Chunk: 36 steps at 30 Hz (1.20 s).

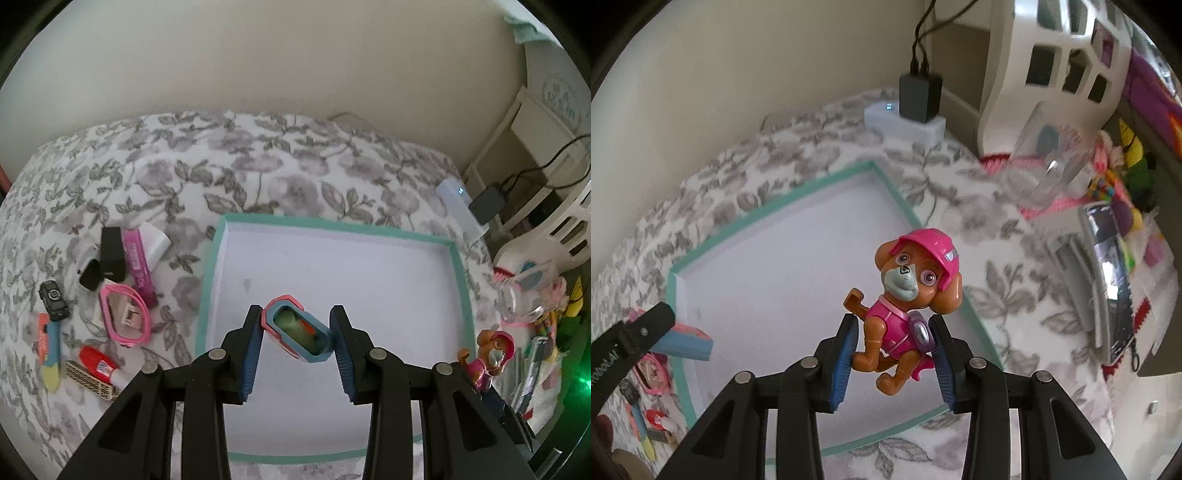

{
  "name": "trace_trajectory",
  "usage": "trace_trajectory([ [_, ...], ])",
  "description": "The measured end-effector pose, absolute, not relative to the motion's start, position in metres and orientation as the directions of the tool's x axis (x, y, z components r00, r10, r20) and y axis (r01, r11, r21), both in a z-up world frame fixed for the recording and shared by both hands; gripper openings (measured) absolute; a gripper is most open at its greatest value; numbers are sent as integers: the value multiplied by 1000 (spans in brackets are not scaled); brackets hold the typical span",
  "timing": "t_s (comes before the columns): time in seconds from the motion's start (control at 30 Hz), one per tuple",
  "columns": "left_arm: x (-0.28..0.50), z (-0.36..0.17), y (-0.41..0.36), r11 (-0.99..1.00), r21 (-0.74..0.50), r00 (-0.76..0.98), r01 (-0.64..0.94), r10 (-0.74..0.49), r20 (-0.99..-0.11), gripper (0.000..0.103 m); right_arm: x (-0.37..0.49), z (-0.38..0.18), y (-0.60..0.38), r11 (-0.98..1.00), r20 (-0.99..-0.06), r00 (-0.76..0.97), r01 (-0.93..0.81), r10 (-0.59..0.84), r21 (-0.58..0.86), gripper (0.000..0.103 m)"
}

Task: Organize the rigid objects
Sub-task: 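Carry the puppy and pink-blue toy over the teal tray with both grippers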

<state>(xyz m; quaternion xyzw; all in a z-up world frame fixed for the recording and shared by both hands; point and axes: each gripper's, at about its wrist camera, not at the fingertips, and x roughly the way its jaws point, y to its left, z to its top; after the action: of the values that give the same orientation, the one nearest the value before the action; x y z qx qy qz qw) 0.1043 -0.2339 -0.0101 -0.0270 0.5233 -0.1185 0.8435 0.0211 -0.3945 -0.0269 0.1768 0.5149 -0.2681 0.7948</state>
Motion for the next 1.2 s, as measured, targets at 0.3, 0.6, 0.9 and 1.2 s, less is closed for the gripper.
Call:
trace_trajectory([
  [0.3, 102, -33, -233, 975, -132, 399, 179, -195, -896, 39, 25, -43, -390, 809, -931, 278, 587, -237, -31, 42],
  [0.6, 102, -41, -226, 977, -133, 399, 169, -191, -897, 39, 28, -51, -385, 819, -939, 252, 571, -236, -53, 42],
  [0.9, 102, -42, -222, 980, -110, 390, 168, -168, -906, 61, 28, -61, -380, 830, -947, 225, 554, -231, -71, 42],
  [1.2, 107, -42, -211, 986, -114, 388, 118, -152, -909, 76, 31, -62, -382, 835, -951, 213, 546, -225, -75, 42],
])
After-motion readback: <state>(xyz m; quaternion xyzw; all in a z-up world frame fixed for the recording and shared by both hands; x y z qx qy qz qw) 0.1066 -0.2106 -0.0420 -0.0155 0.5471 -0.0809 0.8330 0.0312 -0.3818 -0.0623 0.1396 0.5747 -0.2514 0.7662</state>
